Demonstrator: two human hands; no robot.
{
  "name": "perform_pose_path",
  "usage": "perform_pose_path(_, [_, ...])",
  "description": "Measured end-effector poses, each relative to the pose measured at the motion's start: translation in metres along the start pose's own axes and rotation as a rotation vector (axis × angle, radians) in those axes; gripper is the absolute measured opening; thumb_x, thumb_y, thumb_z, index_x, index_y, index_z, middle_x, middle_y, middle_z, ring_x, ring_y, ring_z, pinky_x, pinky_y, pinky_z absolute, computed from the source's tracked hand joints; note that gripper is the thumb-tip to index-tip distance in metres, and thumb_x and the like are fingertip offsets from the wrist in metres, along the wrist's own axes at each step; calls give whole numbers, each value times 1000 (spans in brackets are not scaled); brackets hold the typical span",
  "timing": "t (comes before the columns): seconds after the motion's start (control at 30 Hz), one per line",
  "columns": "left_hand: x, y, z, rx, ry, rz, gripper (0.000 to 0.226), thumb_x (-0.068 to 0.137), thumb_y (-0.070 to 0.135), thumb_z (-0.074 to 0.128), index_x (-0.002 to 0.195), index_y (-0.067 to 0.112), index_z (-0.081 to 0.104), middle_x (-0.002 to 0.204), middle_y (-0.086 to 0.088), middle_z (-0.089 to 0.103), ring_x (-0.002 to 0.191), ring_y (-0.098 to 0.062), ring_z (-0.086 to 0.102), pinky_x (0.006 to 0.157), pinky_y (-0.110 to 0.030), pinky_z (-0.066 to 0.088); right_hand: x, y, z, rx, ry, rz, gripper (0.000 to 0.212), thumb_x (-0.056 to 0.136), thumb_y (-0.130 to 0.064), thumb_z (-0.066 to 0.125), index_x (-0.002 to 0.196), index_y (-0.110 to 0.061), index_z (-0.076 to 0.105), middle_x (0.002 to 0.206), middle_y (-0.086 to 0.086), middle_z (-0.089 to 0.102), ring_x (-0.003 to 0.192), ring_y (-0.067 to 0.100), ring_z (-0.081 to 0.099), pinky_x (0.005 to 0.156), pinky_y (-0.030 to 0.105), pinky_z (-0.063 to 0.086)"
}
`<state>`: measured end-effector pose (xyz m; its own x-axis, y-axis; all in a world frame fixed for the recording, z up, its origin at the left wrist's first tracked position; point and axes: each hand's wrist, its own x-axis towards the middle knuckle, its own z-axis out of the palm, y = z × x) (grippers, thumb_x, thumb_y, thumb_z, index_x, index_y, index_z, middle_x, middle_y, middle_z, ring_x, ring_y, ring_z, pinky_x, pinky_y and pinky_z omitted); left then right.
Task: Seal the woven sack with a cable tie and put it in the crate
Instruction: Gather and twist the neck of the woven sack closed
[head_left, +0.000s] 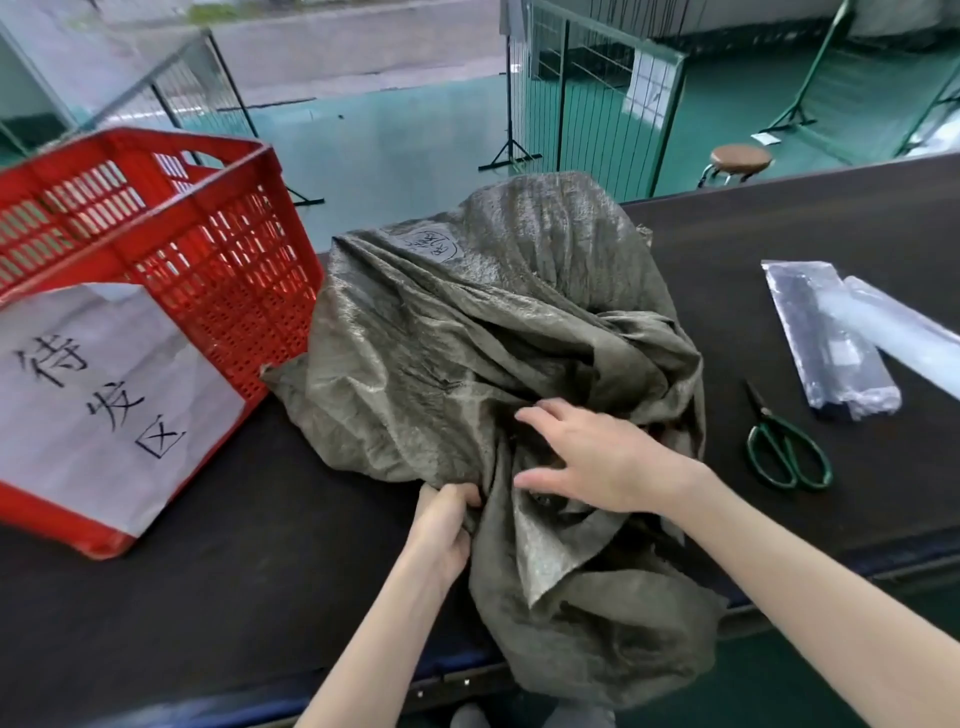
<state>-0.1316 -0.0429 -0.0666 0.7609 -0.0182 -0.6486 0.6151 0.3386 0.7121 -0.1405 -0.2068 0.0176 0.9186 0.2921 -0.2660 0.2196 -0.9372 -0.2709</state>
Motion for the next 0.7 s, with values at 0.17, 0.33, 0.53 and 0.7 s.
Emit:
perform_pose_path(0.17, [-13, 13, -2, -139, -161, -32, 48, 71, -10, 32, 107, -9, 62, 103, -26, 65, 96, -39, 62, 101, -54, 44, 12, 0, 26, -13, -172, 60, 90, 78, -49, 65, 146, -13, 18, 131, 17, 54, 123, 32, 50, 103, 40, 38])
perform_pose_path(0.33, [-21, 26, -2, -263, -378, -82, 37, 90, 20, 47, 103, -3, 72, 108, -21, 70, 98, -33, 65, 105, -45, 42, 11, -2, 39, 423, -66, -11, 38, 72, -3, 64, 109, -11, 60, 69, -6, 58, 60, 5, 52, 64, 21, 44])
perform_pose_path(0.53, [-21, 32, 7, -189, -361, -71, 39, 95, 29, 48, 116, 2, 68, 115, -16, 70, 97, -23, 70, 96, -38, 48, 19, -7, 55, 442, 400, 126, 42, 72, -13, 66, 112, -13, 52, 109, 7, 48, 101, 27, 51, 89, 42, 45])
perform_pose_path(0.7, [-23, 29, 4, -177, -350, -60, 37, 94, 26, 50, 116, 2, 67, 115, -16, 70, 98, -24, 69, 100, -39, 47, 36, 2, 51, 376, 301, 323, 47, 82, -25, 63, 126, -15, 51, 127, 12, 48, 119, 35, 39, 99, 44, 36])
